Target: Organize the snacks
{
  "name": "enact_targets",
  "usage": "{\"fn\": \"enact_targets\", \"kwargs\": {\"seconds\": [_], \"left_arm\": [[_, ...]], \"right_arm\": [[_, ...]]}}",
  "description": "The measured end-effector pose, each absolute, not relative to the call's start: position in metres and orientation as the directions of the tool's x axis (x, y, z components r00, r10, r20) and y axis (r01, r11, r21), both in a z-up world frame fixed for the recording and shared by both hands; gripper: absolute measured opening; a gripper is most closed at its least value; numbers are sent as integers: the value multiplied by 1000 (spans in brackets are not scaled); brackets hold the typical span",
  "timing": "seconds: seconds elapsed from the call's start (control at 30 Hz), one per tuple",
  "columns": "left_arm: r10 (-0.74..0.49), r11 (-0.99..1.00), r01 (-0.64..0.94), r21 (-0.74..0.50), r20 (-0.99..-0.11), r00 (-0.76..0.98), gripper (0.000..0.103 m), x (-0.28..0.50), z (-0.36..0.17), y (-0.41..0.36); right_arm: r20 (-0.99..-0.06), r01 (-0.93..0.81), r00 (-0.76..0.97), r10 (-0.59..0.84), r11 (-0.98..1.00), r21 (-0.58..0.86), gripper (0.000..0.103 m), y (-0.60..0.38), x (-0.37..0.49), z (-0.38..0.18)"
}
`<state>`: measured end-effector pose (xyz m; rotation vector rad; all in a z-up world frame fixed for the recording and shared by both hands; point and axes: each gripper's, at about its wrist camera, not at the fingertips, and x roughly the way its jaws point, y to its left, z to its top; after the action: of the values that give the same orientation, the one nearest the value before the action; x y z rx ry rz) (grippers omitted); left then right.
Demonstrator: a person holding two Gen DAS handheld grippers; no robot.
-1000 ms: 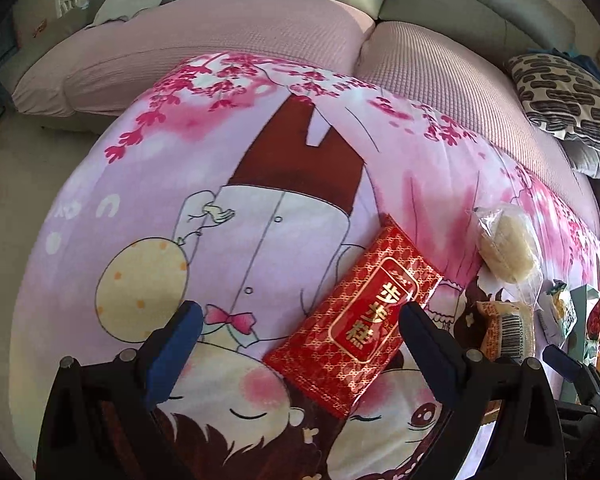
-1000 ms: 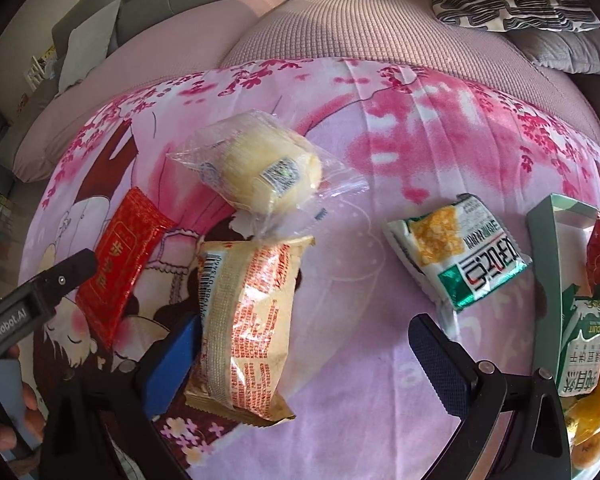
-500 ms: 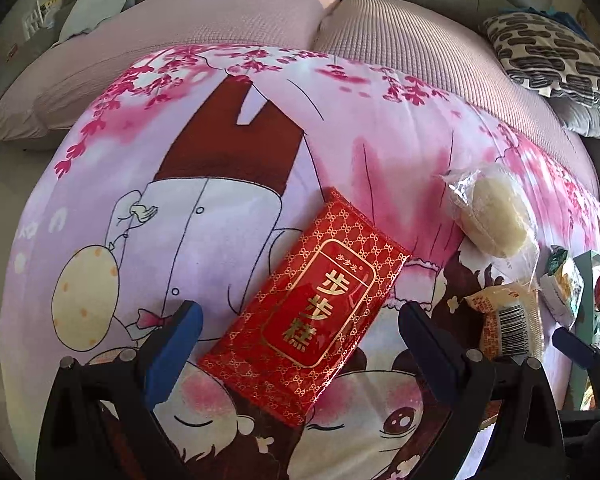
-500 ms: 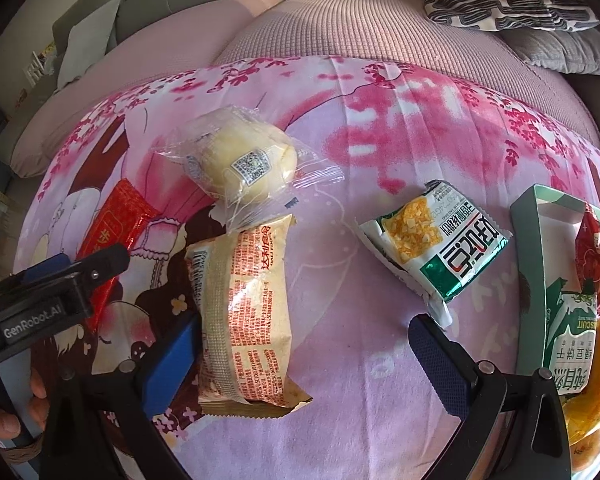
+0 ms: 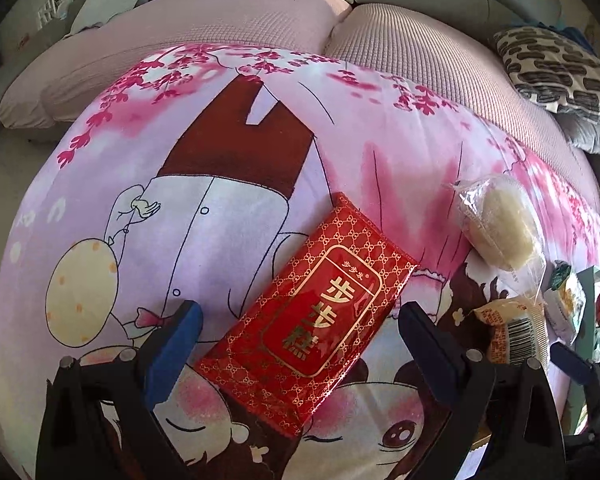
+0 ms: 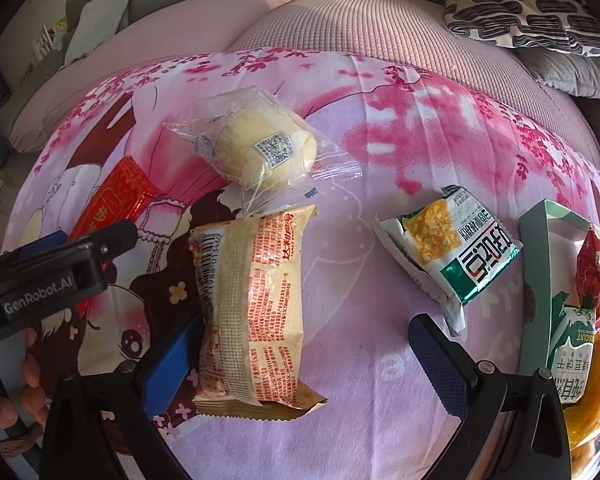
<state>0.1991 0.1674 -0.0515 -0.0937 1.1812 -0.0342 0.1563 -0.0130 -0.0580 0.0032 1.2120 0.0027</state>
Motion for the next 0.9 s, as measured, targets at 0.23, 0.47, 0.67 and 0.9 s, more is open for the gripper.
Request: {"fn": "enact_targets", "kwargs": {"seconds": [0.23, 0.47, 0.67, 0.9], "left_arm": [[-94, 992, -39, -119, -914, 394, 94, 197, -48, 174], [-123, 980, -91, -178, -895, 428, 63, 192, -42, 190], [-129, 979, -89, -184, -894, 428, 59, 190, -41, 193], [-160, 982, -26, -187, -897, 413, 69, 195, -43, 182]], "right_arm": [[-937, -8, 350, -5, 1000, -8, 103, -6, 157, -61], [-930, -2, 367, 4, 1000, 3, 92, -8, 156, -57], [-931, 5, 365, 17, 1000, 20, 84, -12, 158, -55], [-933, 8, 358, 19, 1000, 23, 84, -20, 158, -55]]}}
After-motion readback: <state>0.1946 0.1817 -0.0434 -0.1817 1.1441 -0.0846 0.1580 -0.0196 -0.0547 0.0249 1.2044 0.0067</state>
